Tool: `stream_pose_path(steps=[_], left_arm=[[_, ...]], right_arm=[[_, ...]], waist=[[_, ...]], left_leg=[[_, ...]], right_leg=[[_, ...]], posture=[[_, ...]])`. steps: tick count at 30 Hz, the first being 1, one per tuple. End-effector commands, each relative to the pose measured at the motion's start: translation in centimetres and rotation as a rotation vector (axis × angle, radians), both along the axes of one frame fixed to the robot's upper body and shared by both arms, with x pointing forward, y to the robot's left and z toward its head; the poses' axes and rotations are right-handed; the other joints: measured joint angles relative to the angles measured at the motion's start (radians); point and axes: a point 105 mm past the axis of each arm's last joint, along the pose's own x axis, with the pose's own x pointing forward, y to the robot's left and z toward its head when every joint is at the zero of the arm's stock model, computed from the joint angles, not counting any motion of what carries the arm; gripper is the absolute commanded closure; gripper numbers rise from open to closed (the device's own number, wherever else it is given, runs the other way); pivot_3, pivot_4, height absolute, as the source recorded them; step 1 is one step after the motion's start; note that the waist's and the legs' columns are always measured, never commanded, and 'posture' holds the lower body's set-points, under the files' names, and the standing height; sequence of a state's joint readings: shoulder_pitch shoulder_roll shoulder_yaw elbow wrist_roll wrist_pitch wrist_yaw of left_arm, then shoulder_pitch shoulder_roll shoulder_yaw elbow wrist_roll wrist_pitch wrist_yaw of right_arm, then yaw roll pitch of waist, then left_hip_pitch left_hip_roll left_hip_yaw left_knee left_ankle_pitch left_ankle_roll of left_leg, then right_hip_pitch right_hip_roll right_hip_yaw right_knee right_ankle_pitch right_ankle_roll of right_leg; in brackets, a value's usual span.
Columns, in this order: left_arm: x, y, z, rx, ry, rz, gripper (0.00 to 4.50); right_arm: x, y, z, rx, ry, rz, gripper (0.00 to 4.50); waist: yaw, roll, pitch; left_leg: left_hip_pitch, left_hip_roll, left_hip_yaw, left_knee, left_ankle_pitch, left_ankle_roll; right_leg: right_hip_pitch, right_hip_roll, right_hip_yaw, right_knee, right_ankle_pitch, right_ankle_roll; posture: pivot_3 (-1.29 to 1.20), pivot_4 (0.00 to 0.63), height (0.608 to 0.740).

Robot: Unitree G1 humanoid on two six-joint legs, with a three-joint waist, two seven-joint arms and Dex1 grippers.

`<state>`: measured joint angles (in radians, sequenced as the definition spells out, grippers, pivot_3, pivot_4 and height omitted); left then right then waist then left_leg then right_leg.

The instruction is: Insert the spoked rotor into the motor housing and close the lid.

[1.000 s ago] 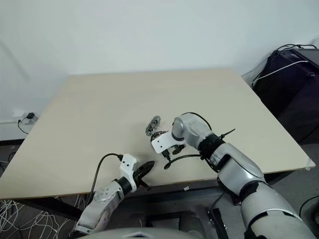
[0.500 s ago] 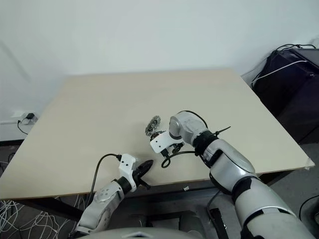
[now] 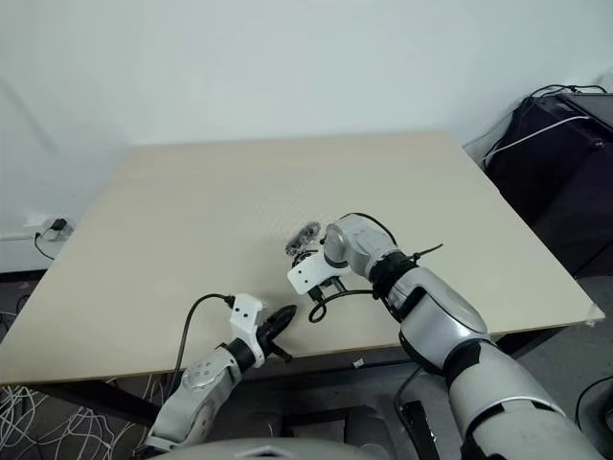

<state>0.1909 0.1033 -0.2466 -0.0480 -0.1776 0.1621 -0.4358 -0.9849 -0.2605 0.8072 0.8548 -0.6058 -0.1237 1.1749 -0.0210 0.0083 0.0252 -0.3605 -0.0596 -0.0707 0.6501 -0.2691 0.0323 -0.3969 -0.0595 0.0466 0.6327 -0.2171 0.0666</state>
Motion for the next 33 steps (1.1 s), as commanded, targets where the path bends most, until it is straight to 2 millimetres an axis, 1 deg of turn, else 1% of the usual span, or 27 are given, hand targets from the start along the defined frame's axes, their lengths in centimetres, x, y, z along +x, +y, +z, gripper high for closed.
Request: stream_pose_path(steps=[1,4,6,8,10,12,17,20,25,28,33], left_arm=[[0.6,-0.4,1.6,-0.015,-0.056,-0.008,4.5],[0.7,-0.5,1.7,-0.015,-0.056,-0.015,4.5],[0.8,-0.6,1.7,-0.017,-0.055,-0.02,4.5],[0.9,-0.6,1.7,-0.017,-0.054,-0.023,4.5],[0.9,-0.7,1.7,-0.017,-0.052,-0.027,4.5],[1.0,-0.7,1.7,-0.016,-0.052,-0.029,4.5],[1.1,-0.7,1.7,-0.016,-0.047,-0.037,4.5],[1.2,-0.7,1.9,-0.018,-0.045,-0.038,4.5],[1.2,-0.8,2.0,-0.019,-0.039,-0.043,4.5],[1.2,-0.9,2.0,-0.018,-0.034,-0.042,4.5],[1.2,-0.9,2.0,-0.018,-0.029,-0.039,4.5]], right_arm=[[0.1,0.6,0.9,0.131,0.004,-0.054,4.43],[-0.2,0.4,1.3,0.242,0.004,-0.124,4.43],[-0.1,-0.3,1.7,0.319,-0.018,-0.225,4.43],[0.1,-1.0,2.1,0.358,-0.059,-0.301,4.43],[-0.2,-1.6,2.5,0.401,-0.061,-0.4,4.43],[-0.5,-2.0,2.8,0.421,-0.058,-0.459,4.43],[-1.6,-3.1,3.7,0.531,-0.013,-0.763,4.43],[-2.5,-2.8,4.5,0.591,0.06,-0.913,4.43],[-3.8,-1.6,5.9,0.679,0.203,-1.161,4.43],[-4.5,-0.7,6.4,0.711,0.328,-1.315,4.43],[-4.8,0.3,6.1,0.753,0.389,-1.38,4.43]], waist=[[0.001,0.0,0.0],[0.001,0.0,0.0],[0.005,0.0,0.0],[0.009,0.0,0.0],[0.011,0.0,0.0],[0.011,0.0,0.0],[0.013,0.0,0.0],[0.012,0.0,0.0],[0.011,0.0,0.0],[0.011,0.0,0.0],[0.01,0.0,0.0]], left_leg=[[0.0,0.0,-0.001,0.0,0.0,0.0],[0.0,0.0,-0.001,0.0,0.0,0.0],[0.0,0.0,-0.001,0.0,0.0,0.0],[-0.001,0.0,-0.002,0.0,0.0,0.0],[-0.002,0.0,-0.002,0.0,0.0,0.0],[-0.003,0.0,-0.002,0.001,0.0,0.0],[-0.003,0.0,-0.002,0.001,0.0,0.0],[-0.004,0.0,-0.001,0.002,0.0,0.0],[-0.004,0.0,-0.002,0.002,0.0,0.0],[-0.004,0.0,-0.002,0.003,0.0,0.0],[-0.004,0.0,-0.003,0.003,-0.001,-0.001]], right_leg=[[0.0,0.0,-0.001,0.0,0.0,0.0],[0.0,0.0,-0.001,0.0,0.0,0.0],[0.0,0.0,-0.001,0.0,0.0,-0.001],[0.0,0.0,-0.001,0.0,-0.001,-0.001],[0.0,0.0,-0.001,0.0,-0.001,-0.001],[0.0,0.0,-0.001,0.0,-0.001,-0.001],[0.0,0.0,-0.001,0.0,-0.001,-0.001],[0.0,0.0,-0.001,0.001,-0.001,-0.001],[-0.002,0.0,-0.002,0.001,-0.001,-0.001],[-0.002,-0.001,-0.002,0.001,-0.001,-0.001],[-0.002,-0.001,-0.003,0.002,-0.001,-0.001]], posture=[[0.0,0.0,0.74],[0.0,0.0,0.74],[0.0,0.0,0.74],[0.0,0.0,0.74],[0.0,0.0,0.74],[0.0,0.0,0.74],[0.0,0.0,0.74],[0.0,0.0,0.74],[0.0,0.0,0.74],[0.0,0.0,0.74],[0.0,0.0,0.74]])
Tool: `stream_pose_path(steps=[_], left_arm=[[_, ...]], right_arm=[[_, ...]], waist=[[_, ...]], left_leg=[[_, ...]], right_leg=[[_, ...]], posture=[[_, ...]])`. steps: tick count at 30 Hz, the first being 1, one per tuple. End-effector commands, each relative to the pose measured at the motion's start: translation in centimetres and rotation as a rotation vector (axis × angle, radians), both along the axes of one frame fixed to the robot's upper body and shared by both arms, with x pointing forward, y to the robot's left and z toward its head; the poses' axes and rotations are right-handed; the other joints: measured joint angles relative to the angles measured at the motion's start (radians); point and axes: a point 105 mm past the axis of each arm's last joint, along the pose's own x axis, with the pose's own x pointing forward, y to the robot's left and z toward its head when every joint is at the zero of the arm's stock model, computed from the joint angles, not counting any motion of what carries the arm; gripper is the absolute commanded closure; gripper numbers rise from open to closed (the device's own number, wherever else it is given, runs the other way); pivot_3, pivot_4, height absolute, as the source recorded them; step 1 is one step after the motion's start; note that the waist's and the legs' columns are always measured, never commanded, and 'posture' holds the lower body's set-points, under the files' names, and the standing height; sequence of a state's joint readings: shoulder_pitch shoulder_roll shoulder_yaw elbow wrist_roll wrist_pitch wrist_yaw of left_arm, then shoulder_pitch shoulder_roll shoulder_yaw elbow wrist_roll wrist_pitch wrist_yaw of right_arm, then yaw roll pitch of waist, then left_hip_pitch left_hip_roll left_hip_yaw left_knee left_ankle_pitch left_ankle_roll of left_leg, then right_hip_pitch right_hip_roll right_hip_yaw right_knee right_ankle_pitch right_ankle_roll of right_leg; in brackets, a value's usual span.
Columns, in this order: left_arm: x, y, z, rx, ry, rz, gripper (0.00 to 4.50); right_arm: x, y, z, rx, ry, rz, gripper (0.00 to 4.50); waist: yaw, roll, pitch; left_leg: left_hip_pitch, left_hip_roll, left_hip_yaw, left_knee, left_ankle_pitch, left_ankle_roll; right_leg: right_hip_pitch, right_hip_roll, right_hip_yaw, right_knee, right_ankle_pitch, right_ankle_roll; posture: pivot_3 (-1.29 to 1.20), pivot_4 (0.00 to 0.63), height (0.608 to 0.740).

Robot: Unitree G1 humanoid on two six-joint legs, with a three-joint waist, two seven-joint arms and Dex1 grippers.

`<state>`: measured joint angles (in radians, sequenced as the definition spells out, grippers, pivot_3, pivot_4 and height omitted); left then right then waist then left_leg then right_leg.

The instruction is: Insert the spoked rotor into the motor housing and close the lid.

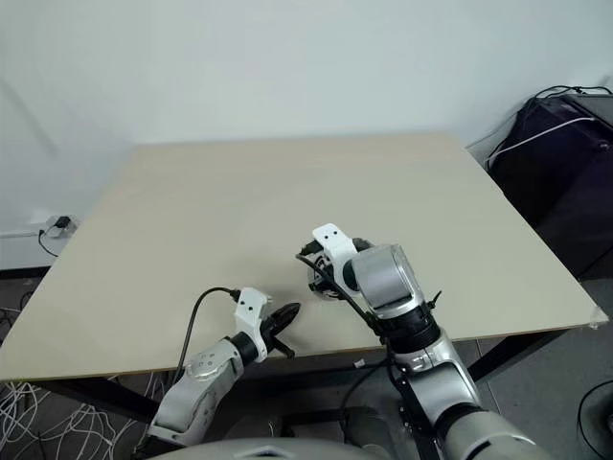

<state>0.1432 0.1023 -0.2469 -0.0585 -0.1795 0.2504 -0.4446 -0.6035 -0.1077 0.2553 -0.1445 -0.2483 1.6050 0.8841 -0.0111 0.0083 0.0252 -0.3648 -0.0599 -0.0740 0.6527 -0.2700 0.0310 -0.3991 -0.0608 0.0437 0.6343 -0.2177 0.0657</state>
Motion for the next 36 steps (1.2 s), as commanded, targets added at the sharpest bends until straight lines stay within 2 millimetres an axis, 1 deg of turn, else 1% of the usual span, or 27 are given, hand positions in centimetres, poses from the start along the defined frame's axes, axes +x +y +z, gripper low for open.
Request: stream_pose_path(steps=[1,3,7,10,12,16,20,23,30,32,35,36], left_arm=[[0.5,-0.4,1.7,-0.027,-0.056,-0.006,4.5],[0.5,-0.4,1.7,-0.027,-0.052,-0.003,4.5],[0.4,-0.3,1.5,-0.028,-0.044,0.004,4.5],[0.4,-0.3,1.4,-0.029,-0.04,0.011,4.5],[0.4,-0.2,1.4,-0.031,-0.038,0.014,4.5],[0.5,-0.2,1.6,-0.035,-0.036,0.014,4.5],[0.5,-0.3,1.5,-0.032,-0.027,0.007,4.5],[0.5,-0.3,1.4,-0.032,-0.022,0.008,4.5],[0.3,-0.4,1.1,-0.032,-0.01,0.002,4.5],[0.2,-0.5,1.2,-0.029,-0.011,-0.003,4.5],[0.1,-0.5,1.2,-0.027,-0.012,-0.007,4.5],[0.0,-0.5,1.2,-0.026,-0.012,-0.007,4.5]], right_arm=[[0.5,0.3,1.5,0.044,-0.055,-0.034,4.43],[0.6,0.1,0.9,0.037,-0.041,-0.062,4.43],[1.4,-1.3,-0.3,-0.001,-0.013,-0.199,4.43],[1.5,-1.7,-0.6,-0.001,-0.008,-0.242,4.43],[1.3,-1.6,-0.7,0.021,0.0,-0.251,4.43],[1.1,-1.0,-0.6,0.05,0.004,-0.238,4.43],[0.7,0.6,-0.5,0.09,0.02,-0.199,4.43],[0.4,1.3,-0.6,0.101,0.036,-0.186,4.43],[0.9,3.9,-0.1,0.13,0.071,-0.202,4.43],[1.2,4.1,-0.2,0.115,0.091,-0.219,4.43],[1.7,3.8,-0.8,0.083,0.123,-0.264,4.43],[1.9,3.7,-1.0,0.076,0.131,-0.273,4.08]], waist=[[0.0,0.0,0.0],[0.0,0.0,0.0],[-0.001,0.0,0.0],[-0.001,0.0,0.0],[-0.002,0.0,0.0],[-0.01,0.0,0.0],[-0.014,0.0,0.0],[-0.015,0.0,0.0],[-0.017,0.001,0.0],[-0.012,0.001,0.0],[-0.007,0.001,0.0],[-0.006,0.001,0.0]], left_leg=[[0.0,0.0,0.0,0.0,0.0,0.0],[-0.001,0.0,0.0,0.0,0.0,0.0],[-0.001,0.0,0.0,0.0,0.0,0.0],[-0.001,0.0,0.0,0.0,0.0,0.0],[-0.001,0.0,0.0,0.0,0.0,0.0],[-0.001,0.0,0.0,-0.001,0.001,0.001],[-0.001,0.0,0.0,-0.001,0.001,0.001],[-0.001,0.0,0.0,-0.001,0.001,0.001],[-0.001,0.0,0.0,-0.001,0.001,0.001],[-0.001,0.0,0.0,-0.001,0.001,0.001],[-0.001,-0.001,0.0,-0.001,0.001,0.001],[0.0,-0.001,0.0,-0.001,0.001,0.001]], right_leg=[[0.0,0.0,0.0,0.0,0.0,0.0],[-0.001,0.0,0.0,0.0,0.0,0.0],[-0.001,0.0,0.0,0.0,0.0,0.0],[-0.001,0.0,0.0,0.0,0.0,0.0],[-0.001,0.0,0.0,0.0,0.0,0.0],[-0.001,0.001,0.0,0.0,0.0,0.0],[-0.001,0.001,0.0,0.0,0.0,0.0],[-0.001,0.001,0.0,0.0,0.0,0.0],[-0.001,0.001,0.0,0.001,0.0,0.0],[-0.001,0.001,0.0,0.001,0.0,0.0],[0.0,0.0,-0.001,0.0,0.0,0.0],[0.0,0.0,-0.001,0.0,0.0,0.0]], posture=[[0.0,0.0,0.74],[0.0,0.0,0.74],[0.0,0.0,0.74],[0.0,0.0,0.74],[0.0,0.0,0.74],[0.0,0.0,0.74],[0.0,0.0,0.74],[0.0,0.0,0.74],[0.0,0.0,0.74],[0.0,0.0,0.74],[0.0,0.0,0.74],[0.0,0.0,0.74]])
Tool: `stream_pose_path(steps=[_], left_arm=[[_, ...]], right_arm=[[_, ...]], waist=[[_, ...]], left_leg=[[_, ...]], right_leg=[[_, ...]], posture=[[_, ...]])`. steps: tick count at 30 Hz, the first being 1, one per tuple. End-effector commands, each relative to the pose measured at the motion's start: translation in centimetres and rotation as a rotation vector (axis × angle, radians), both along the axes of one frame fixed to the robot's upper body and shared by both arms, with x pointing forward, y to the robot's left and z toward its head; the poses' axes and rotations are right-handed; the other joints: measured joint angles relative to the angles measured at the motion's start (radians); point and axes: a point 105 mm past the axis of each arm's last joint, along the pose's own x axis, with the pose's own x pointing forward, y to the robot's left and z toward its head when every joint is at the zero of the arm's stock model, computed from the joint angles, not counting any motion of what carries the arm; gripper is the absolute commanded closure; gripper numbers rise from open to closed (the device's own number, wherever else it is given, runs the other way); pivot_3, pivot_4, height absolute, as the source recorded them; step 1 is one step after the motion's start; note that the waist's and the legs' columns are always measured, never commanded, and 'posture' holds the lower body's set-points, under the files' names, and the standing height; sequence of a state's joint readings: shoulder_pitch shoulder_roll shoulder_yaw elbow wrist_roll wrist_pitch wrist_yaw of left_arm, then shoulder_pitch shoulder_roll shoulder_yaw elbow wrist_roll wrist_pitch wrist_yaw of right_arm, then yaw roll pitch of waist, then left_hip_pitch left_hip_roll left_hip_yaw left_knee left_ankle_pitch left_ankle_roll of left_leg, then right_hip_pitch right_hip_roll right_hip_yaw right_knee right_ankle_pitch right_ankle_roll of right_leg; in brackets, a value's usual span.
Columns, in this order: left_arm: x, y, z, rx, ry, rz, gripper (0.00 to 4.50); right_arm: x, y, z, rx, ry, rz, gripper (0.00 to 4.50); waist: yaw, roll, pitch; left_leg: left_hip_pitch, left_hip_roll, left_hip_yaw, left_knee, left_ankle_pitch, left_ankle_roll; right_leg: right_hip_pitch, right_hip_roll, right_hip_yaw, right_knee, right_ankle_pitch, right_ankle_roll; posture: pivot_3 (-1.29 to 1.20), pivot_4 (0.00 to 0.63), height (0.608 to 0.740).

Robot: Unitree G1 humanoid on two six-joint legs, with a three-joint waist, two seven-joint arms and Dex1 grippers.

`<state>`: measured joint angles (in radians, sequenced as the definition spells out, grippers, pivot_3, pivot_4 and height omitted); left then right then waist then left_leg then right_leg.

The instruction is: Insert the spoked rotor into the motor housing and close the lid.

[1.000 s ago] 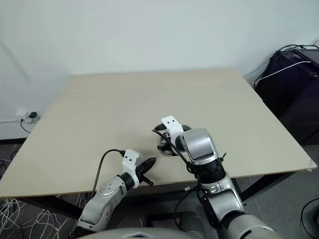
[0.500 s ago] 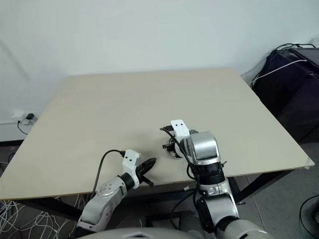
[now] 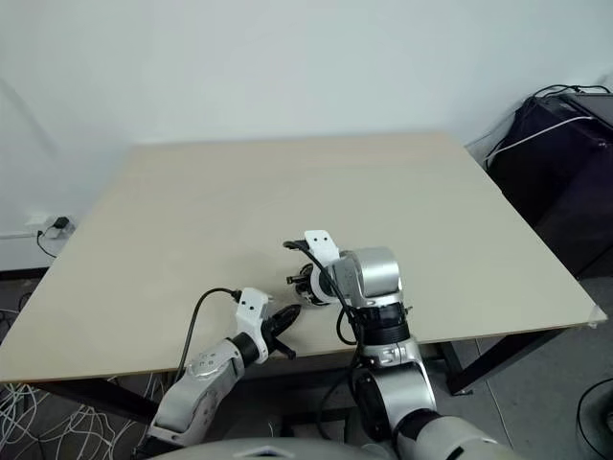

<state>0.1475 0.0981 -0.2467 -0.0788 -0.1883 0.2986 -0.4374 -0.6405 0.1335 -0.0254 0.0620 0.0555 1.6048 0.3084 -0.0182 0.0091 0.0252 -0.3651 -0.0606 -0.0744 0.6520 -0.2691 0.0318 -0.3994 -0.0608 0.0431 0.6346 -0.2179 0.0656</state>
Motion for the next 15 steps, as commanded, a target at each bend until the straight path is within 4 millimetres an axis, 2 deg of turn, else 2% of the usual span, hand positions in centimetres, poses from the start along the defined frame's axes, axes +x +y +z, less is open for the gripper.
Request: stream_pose_path(steps=[1,2,6,9,15], left_arm=[[0.2,-0.3,1.3,-0.02,-0.046,-0.008,4.5],[0.1,-0.3,1.3,-0.019,-0.046,-0.008,4.5],[0.1,-0.2,1.3,-0.02,-0.046,-0.007,4.5],[0.1,-0.2,1.2,-0.02,-0.045,-0.008,4.5],[0.2,-0.1,0.9,-0.017,-0.04,-0.011,4.5]], right_arm=[[1.0,1.1,1.0,-0.004,-0.006,-0.029,3.72],[1.1,1.2,0.9,-0.005,-0.002,-0.033,3.57],[1.0,2.1,1.0,0.023,0.007,-0.018,2.26],[0.5,3.5,2.0,0.084,0.009,0.028,1.33],[-0.5,6.1,4.0,0.22,-0.003,0.093,1.33]], waist=[[0.004,0.001,0.0],[0.006,0.001,-0.001],[0.005,0.001,-0.001],[0.005,0.001,-0.001],[-0.008,0.002,-0.001]], left_leg=[[0.0,0.0,0.0,0.0,0.0,0.0],[0.0,0.0,0.0,0.0,0.0,0.0],[0.0,0.0,0.0,0.0,0.0,0.0],[0.001,0.0,0.0,0.0,0.0,0.0],[0.001,0.0,0.0,0.0,0.0,0.0]], right_leg=[[0.0,0.0,0.0,0.0,0.0,0.0],[0.0,0.0,0.0,0.0,0.0,0.0],[0.001,0.0,0.0,0.0,0.0,0.0],[0.001,0.0,-0.001,0.0,0.0,0.0],[0.001,0.001,0.0,0.0,0.0,0.0]], posture=[[0.0,0.0,0.74],[0.0,0.0,0.74],[0.0,0.0,0.74],[0.0,0.0,0.74],[0.0,0.0,0.74]])
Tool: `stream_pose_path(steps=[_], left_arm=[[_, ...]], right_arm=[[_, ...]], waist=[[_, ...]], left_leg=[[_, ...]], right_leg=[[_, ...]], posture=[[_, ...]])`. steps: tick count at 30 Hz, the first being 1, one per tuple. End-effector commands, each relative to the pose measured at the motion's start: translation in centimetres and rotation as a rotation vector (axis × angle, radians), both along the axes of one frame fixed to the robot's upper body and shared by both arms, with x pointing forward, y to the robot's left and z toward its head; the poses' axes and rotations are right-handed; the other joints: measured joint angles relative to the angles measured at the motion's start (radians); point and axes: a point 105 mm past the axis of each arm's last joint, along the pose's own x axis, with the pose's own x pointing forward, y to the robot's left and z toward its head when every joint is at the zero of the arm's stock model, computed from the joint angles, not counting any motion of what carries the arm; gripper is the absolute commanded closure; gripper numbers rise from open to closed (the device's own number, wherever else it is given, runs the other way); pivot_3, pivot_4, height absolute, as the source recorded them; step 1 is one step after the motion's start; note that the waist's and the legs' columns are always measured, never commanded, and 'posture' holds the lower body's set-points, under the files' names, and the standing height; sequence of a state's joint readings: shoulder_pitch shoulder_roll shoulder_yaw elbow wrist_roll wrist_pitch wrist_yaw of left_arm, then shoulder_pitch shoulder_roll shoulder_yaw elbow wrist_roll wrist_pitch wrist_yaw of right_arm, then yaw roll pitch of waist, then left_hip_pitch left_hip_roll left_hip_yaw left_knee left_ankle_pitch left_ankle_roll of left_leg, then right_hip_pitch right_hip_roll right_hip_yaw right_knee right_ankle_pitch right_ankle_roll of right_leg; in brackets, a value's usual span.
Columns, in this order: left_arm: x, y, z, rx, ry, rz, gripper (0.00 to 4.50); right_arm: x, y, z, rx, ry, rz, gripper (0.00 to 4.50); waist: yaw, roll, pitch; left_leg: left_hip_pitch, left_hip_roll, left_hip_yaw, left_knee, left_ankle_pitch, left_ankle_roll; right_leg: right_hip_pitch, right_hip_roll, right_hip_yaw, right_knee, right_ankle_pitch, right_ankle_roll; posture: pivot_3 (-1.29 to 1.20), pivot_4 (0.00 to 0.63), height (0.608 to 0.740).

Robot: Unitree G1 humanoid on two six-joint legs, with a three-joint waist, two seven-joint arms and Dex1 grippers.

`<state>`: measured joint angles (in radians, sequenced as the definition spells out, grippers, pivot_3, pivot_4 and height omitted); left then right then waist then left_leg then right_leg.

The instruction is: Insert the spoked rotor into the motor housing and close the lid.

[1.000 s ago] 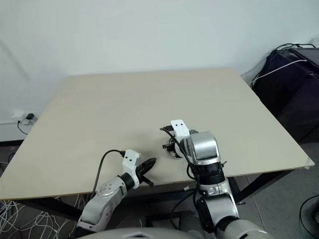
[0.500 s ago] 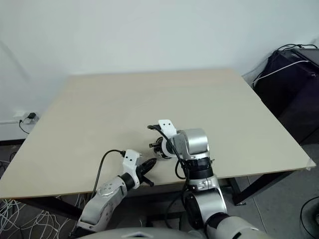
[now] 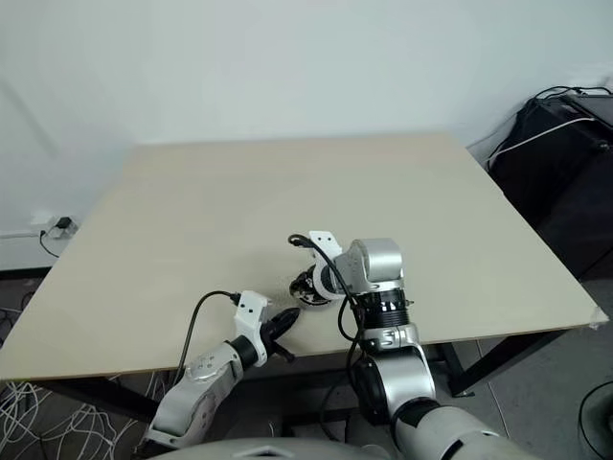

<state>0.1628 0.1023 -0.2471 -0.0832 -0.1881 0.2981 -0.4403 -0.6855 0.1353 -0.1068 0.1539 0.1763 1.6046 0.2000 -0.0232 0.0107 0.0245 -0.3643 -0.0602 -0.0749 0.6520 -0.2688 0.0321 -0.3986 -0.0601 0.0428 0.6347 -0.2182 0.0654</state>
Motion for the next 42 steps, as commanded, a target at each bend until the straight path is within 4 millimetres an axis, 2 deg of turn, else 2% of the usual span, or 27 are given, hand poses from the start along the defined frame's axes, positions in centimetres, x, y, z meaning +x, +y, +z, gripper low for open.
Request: stream_pose_path(steps=[1,6,8,11,14,17,19,21,22,25,28,30,33,37,42], left_arm=[[0.5,-0.3,1.1,-0.019,-0.049,-0.012,4.5],[0.6,-0.2,1.0,-0.019,-0.046,-0.015,4.5],[0.6,-0.3,0.9,-0.019,-0.043,-0.017,4.5],[0.6,-0.3,0.9,-0.019,-0.041,-0.022,4.5],[0.6,-0.3,0.8,-0.02,-0.037,-0.029,4.5],[0.6,-0.4,0.7,-0.02,-0.035,-0.034,4.5],[0.6,-0.4,0.7,-0.019,-0.034,-0.037,4.5],[0.5,-0.4,0.7,-0.019,-0.033,-0.039,4.5],[0.5,-0.4,0.7,-0.02,-0.032,-0.04,4.5],[0.4,-0.4,0.6,-0.02,-0.03,-0.047,4.5],[0.3,-0.5,0.6,-0.018,-0.03,-0.056,4.5],[0.3,-0.5,0.6,-0.018,-0.031,-0.057,4.5],[0.3,-0.4,0.7,-0.019,-0.036,-0.053,4.5],[0.3,-0.3,0.9,-0.022,-0.046,-0.043,4.5],[0.3,-0.2,0.9,-0.016,-0.047,-0.043,4.5]], right_arm=[[-1.1,6.3,4.4,0.203,-0.073,0.127,1.33],[-1.6,7.7,6.1,0.331,-0.074,0.132,1.33],[-1.7,8.6,8.5,0.489,-0.087,0.131,1.33],[-1.5,8.9,10.3,0.583,-0.103,0.114,1.33],[-1.2,8.6,11.8,0.647,-0.141,0.1,1.89],[0.1,7.8,13.5,0.696,-0.259,0.039,2.86],[1.7,6.3,14.3,0.671,-0.379,-0.045,3.51],[2.8,5.0,14.7,0.685,-0.414,-0.118,4.17],[3.1,4.4,14.7,0.689,-0.421,-0.14,4.49],[4.0,3.1,14.7,0.673,-0.461,-0.202,4.49],[5.8,0.2,14.1,0.486,-0.615,-0.323,4.49],[7.0,-2.3,13.2,0.265,-0.749,-0.367,4.49],[7.9,-5.5,11.4,0.003,-0.847,-0.391,4.49],[8.1,-8.7,8.8,-0.194,-0.858,-0.387,4.49],[7.5,-10.8,6.9,-0.285,-0.828,-0.378,4.49]], waist=[[-0.005,0.0,0.0],[-0.012,0.0,0.0],[-0.011,0.0,0.0],[-0.012,0.0,0.0],[-0.015,0.001,0.001],[-0.016,0.002,0.001],[-0.015,0.002,0.001],[-0.016,0.002,0.001],[-0.015,0.002,0.001],[-0.015,0.002,0.001],[-0.016,0.002,0.002],[-0.018,0.003,0.002],[-0.013,0.002,0.001],[-0.004,0.002,0.001],[-0.012,0.002,0.001]], left_leg=[[0.0,0.0,0.0,0.0,0.0,0.0],[0.0,0.0,0.0,-0.001,0.0,0.0],[0.0,0.0,0.0,-0.001,0.0,0.0],[0.0,0.0,0.0,-0.001,0.0,0.0],[0.0,0.0,0.0,-0.002,0.0,0.001],[0.0,0.001,0.0,-0.003,0.0,0.001],[-0.001,0.001,0.0,-0.003,0.0,0.001],[-0.001,0.001,0.0,-0.003,0.0,0.001],[-0.001,0.001,0.0,-0.003,0.0,0.001],[-0.001,0.001,0.0,-0.003,0.0,0.001],[-0.001,0.001,0.0,-0.004,0.0,0.001],[-0.001,0.001,0.0,-0.004,0.0,0.001],[-0.001,0.001,0.0,-0.004,0.0,0.001],[-0.001,0.0,0.0,-0.004,-0.001,0.002],[-0.003,0.001,0.002,-0.004,0.0,0.002]], right_leg=[[0.0,0.0,0.0,0.0,0.0,0.0],[-0.001,0.0,0.0,0.0,0.0,0.0],[0.0,0.0,0.0,0.0,0.0,0.0],[0.0,0.0,0.0,-0.002,0.0,0.0],[0.0,0.0,0.0,-0.002,0.0,0.0],[0.0,0.001,0.0,-0.002,0.0,0.0],[0.0,0.001,0.0,-0.002,0.0,0.0],[0.0,0.001,0.0,-0.003,0.0,0.0],[0.0,0.001,0.0,-0.004,0.0,0.0],[0.0,0.001,0.0,-0.005,0.0,0.0],[0.0,0.001,0.0,-0.005,0.0,0.0],[0.0,0.001,0.001,-0.005,0.0,0.0],[0.0,0.001,0.001,-0.006,0.0,0.0],[0.001,0.0,0.001,-0.007,0.0,0.0],[0.002,0.001,0.002,-0.006,0.0,0.0]], posture=[[0.0,0.0,0.74],[0.0,0.0,0.74],[0.0,0.0,0.74],[0.0,0.0,0.74],[0.0,0.0,0.74],[0.0,0.0,0.74],[0.0,0.0,0.74],[0.0,0.0,0.74],[0.0,0.0,0.74],[0.0,0.0,0.74],[0.0,0.0,0.74],[0.0,0.0,0.74],[0.0,0.0,0.74],[0.0,0.0,0.74],[0.0,0.0,0.74]])
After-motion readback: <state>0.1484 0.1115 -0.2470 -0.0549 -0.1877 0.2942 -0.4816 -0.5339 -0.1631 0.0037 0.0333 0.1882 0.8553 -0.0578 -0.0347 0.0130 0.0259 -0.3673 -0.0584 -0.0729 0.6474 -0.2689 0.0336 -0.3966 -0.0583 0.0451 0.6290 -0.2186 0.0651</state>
